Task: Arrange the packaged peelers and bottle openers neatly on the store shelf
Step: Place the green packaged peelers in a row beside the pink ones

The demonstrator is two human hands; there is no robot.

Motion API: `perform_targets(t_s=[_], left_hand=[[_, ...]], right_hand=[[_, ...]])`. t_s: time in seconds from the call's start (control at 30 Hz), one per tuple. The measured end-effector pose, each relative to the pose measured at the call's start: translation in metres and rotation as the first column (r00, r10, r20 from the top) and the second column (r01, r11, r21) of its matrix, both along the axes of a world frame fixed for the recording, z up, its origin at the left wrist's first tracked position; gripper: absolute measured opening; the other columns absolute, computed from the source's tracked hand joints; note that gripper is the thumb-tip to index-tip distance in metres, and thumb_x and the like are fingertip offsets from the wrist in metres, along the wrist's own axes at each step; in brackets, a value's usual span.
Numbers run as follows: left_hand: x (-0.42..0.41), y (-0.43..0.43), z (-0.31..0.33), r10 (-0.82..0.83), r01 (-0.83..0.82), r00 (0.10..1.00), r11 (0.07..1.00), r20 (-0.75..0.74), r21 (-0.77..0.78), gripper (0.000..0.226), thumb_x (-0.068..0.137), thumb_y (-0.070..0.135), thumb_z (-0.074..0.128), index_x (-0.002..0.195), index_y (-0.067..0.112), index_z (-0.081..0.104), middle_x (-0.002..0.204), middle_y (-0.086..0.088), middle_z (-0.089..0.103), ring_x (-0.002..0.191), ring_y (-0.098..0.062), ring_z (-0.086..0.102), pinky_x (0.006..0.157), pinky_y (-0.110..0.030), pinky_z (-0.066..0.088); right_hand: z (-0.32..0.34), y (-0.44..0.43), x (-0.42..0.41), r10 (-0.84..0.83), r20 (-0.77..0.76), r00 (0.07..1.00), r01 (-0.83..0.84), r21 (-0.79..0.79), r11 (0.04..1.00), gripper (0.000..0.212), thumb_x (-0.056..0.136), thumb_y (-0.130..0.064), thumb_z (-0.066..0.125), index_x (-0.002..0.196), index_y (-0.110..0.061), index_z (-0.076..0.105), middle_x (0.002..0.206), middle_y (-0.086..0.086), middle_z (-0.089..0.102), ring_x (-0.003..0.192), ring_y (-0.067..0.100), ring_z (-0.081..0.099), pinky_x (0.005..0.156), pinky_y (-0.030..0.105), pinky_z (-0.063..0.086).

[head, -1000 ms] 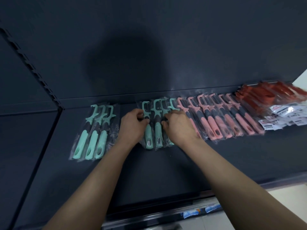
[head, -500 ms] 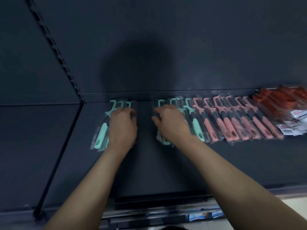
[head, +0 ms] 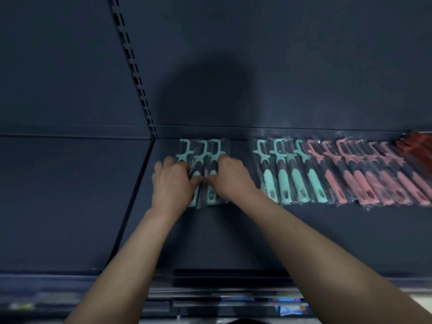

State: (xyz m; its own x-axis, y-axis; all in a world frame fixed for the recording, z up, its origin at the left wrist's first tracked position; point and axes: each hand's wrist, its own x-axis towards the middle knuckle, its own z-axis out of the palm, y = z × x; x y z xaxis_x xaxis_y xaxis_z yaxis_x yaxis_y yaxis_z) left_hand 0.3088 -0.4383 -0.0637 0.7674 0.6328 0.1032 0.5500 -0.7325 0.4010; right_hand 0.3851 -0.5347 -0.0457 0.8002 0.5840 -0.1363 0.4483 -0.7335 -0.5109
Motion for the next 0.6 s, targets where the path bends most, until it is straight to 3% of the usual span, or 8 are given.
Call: perform_targets(t_s=[0.1, 0.17, 0.27, 0.43, 0.53, 0.6], left_hand=[[0.001, -0.001, 0.005, -0.083, 0.084, 0.996, 0.996, 0.036, -0.030, 0.017, 0.084, 0.022, 0.064, 0.078, 0.008, 0.056, 0.091, -0.013, 0.055, 0.090, -0.029, 0.051, 0.068, -0.029, 0.033], [0.003, -0.003, 0.007, -0.121, 0.124, 0.991, 0.991, 0.055, -0.043, 0.014, 0.084, 0.018, 0.064, 0.081, 0.006, 0.057, 0.087, -0.010, 0.055, 0.083, -0.026, 0.054, 0.063, -0.027, 0.031], [0.006, -0.003, 0.008, -0.135, 0.134, 0.991, 0.990, -0.004, -0.047, 0.027, 0.077, 0.029, 0.073, 0.086, 0.007, 0.060, 0.089, -0.008, 0.055, 0.080, -0.023, 0.053, 0.063, -0.028, 0.033], [0.008, 0.000, 0.010, -0.118, 0.117, 0.989, 0.993, -0.092, -0.011, 0.023, 0.083, 0.014, 0.062, 0.066, 0.011, 0.046, 0.075, -0.006, 0.053, 0.073, -0.023, 0.054, 0.057, -0.029, 0.033], [0.007, -0.001, 0.015, -0.101, 0.098, 0.994, 0.993, -0.031, -0.071, 0.007, 0.083, 0.012, 0.058, 0.077, 0.007, 0.056, 0.073, -0.003, 0.050, 0.073, -0.022, 0.052, 0.058, -0.028, 0.035], [0.007, -0.002, 0.018, -0.074, 0.079, 0.996, 0.985, 0.041, -0.154, 0.016, 0.083, 0.012, 0.057, 0.097, 0.005, 0.060, 0.088, -0.007, 0.058, 0.077, -0.021, 0.050, 0.063, -0.028, 0.037]], right_hand=[[0.000, 0.002, 0.000, -0.093, -0.023, 0.995, 0.094, 0.028, 0.995, 0.040, 0.087, -0.019, 0.061, 0.118, -0.002, 0.044, 0.121, 0.019, 0.055, 0.109, 0.035, 0.054, 0.084, 0.036, 0.046], [-0.001, 0.003, -0.003, -0.144, -0.013, 0.990, 0.144, 0.016, 0.989, 0.042, 0.087, -0.018, 0.062, 0.120, -0.002, 0.042, 0.122, 0.020, 0.052, 0.110, 0.035, 0.054, 0.084, 0.034, 0.045], [-0.002, 0.003, -0.005, -0.197, 0.015, 0.980, 0.198, -0.018, 0.980, 0.035, 0.088, -0.012, 0.059, 0.118, 0.000, 0.045, 0.120, 0.020, 0.055, 0.109, 0.034, 0.056, 0.082, 0.034, 0.046], [0.003, -0.005, -0.008, -0.302, -0.063, 0.951, 0.303, -0.004, 0.953, 0.009, 0.085, -0.013, 0.057, 0.091, -0.008, 0.052, 0.110, 0.015, 0.062, 0.102, 0.034, 0.059, 0.070, 0.030, 0.044], [0.006, -0.011, -0.010, -0.317, 0.019, 0.948, 0.316, 0.039, 0.948, 0.009, 0.082, -0.013, 0.056, 0.081, -0.011, 0.046, 0.104, 0.016, 0.062, 0.096, 0.036, 0.059, 0.065, 0.029, 0.037], [0.007, -0.015, -0.010, -0.324, 0.098, 0.941, 0.318, 0.072, 0.945, 0.006, 0.083, -0.014, 0.053, 0.085, -0.009, 0.049, 0.102, 0.016, 0.062, 0.094, 0.037, 0.058, 0.065, 0.030, 0.034]])
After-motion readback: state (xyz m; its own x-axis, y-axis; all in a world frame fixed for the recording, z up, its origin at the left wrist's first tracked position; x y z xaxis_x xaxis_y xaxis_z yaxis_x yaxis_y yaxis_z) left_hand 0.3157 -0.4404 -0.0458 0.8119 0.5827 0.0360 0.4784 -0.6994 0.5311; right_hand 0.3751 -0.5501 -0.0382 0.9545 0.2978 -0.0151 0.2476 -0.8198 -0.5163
